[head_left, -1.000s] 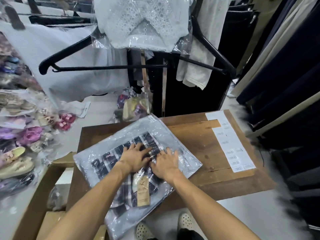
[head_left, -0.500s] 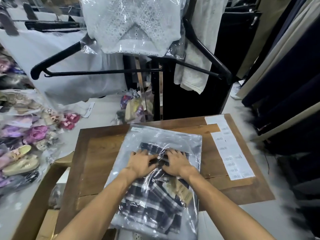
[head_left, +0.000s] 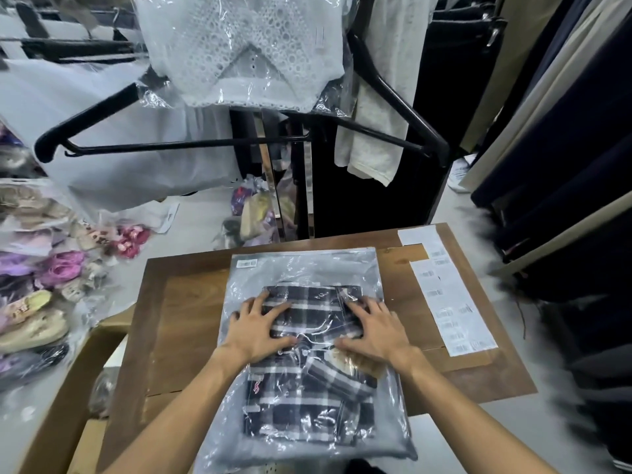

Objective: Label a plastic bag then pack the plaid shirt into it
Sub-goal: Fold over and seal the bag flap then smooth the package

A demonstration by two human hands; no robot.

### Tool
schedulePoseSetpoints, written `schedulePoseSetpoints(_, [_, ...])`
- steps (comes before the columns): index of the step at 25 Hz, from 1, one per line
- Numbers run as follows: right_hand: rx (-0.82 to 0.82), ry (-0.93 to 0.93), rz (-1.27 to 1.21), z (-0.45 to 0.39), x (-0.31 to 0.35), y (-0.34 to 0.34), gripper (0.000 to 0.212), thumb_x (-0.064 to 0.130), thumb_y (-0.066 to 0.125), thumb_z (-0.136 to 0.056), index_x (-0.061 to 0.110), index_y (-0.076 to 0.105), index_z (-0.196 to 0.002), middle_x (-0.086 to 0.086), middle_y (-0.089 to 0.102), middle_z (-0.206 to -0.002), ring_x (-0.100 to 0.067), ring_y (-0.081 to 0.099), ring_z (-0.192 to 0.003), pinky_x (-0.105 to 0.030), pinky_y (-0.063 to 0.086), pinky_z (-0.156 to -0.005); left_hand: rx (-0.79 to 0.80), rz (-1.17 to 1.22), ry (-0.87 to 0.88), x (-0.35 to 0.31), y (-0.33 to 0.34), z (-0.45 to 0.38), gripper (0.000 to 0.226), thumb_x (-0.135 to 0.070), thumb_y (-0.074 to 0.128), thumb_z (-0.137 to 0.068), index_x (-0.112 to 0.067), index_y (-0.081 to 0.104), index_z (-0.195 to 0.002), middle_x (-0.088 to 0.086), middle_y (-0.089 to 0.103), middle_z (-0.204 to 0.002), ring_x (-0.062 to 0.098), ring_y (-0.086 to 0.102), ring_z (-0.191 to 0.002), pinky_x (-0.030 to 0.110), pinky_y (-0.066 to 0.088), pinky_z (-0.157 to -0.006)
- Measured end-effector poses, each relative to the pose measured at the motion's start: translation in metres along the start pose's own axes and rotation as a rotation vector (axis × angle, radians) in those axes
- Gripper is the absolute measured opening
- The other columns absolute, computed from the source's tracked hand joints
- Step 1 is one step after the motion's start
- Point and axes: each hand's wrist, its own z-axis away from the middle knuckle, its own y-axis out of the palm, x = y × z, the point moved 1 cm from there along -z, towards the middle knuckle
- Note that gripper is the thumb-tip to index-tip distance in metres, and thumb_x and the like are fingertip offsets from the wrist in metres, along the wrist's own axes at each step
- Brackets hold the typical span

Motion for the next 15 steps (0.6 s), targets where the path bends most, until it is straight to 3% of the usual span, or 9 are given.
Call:
schedulePoseSetpoints(2, [-0.018,-0.026,-0.014,-0.016,0.005,-0.007,0.099,0.078,0.053,-0.085,0.034,0.009,-0.163,-0.005,0.013,-0.170,-0.028,0.010,-0.156,-0.050,0.016,-0.123,-0.018,-0.003,-0.034,-0.001,-0.007,-0.005,0.090,-0.092,0.038,-0.078,-0.054,0.018,-0.157,0.006,0.010,-0.172,0.037,0.020,-0.153,0.056,0.027,-0.120])
schedulePoseSetpoints(5, [-0.062,-0.031,-0.033,-0.027,0.010,-0.015,0.092,0.073,0.057,-0.085,0.034,0.022,-0.161,-0.005,0.015,-0.170,-0.029,0.012,-0.156,-0.053,0.018,-0.122,-0.095,0.028,-0.041,0.005,-0.014,-0.006,0.097,-0.096,0.026,-0.070,-0.051,0.027,-0.156,0.009,0.024,-0.167,0.036,0.031,-0.149,0.054,0.032,-0.118])
schedulePoseSetpoints(7, [-0.040,-0.029,-0.038,-0.023,0.008,-0.013,0.095,0.080,0.058,-0.079,0.037,0.028,-0.158,-0.005,0.018,-0.168,-0.029,0.018,-0.153,-0.057,0.020,-0.120,-0.099,0.060,-0.050,0.011,-0.015,-0.001,0.093,-0.097,0.035,-0.072,-0.051,0.034,-0.153,0.007,0.030,-0.163,0.035,0.034,-0.146,0.054,0.032,-0.117])
schedulePoseSetpoints(10, [0.018,-0.038,0.026,-0.013,0.003,-0.002,0.104,0.088,0.057,-0.071,0.041,0.024,-0.158,-0.004,0.014,-0.168,-0.029,0.018,-0.153,-0.063,0.019,-0.120,0.018,0.030,-0.030,0.016,-0.010,0.005,0.095,-0.094,0.051,-0.071,-0.053,0.031,-0.154,0.004,0.026,-0.163,0.033,0.031,-0.147,0.055,0.032,-0.117])
schedulePoseSetpoints(15, [0.000,-0.021,0.037,-0.015,0.005,-0.001,0.107,0.089,0.061,-0.065,0.043,0.028,-0.155,-0.006,0.025,-0.161,-0.027,0.025,-0.146,-0.058,0.026,-0.119,0.027,0.144,-0.005,0.022,-0.002,0.003,0.098,-0.088,0.062,-0.067,-0.053,0.032,-0.153,0.002,0.022,-0.163,0.030,0.026,-0.148,0.056,0.034,-0.118])
